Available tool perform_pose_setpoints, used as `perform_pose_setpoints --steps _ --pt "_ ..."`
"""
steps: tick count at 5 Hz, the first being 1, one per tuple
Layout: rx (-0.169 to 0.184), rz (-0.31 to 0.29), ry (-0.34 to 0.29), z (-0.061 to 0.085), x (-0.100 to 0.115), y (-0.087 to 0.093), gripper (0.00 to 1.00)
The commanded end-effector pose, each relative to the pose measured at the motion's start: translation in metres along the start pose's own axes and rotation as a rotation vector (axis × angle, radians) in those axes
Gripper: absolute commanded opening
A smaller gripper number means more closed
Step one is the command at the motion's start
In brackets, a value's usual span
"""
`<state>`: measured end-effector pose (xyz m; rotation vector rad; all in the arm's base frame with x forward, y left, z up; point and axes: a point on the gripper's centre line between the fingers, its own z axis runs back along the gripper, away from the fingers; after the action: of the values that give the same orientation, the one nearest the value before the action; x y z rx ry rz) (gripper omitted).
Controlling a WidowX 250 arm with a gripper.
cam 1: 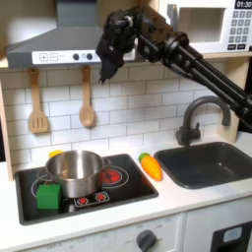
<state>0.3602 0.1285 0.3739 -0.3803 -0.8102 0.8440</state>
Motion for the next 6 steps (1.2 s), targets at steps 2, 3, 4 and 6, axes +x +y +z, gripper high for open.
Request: perform_pose_setpoints --steps 2,3,4,6 --pt "0.108 -0.069 0.262 0.012 -0.053 0.032 0.0" --pt "0.122 -0.093 0.371 0.016 -0.078 0.039 0.0" --pt "0.142 -0.128 0.488 0.018 -0.102 0.049 0.0" --pt "0.146 -0.205 0.689 0.033 -0.14 0.066 0.0"
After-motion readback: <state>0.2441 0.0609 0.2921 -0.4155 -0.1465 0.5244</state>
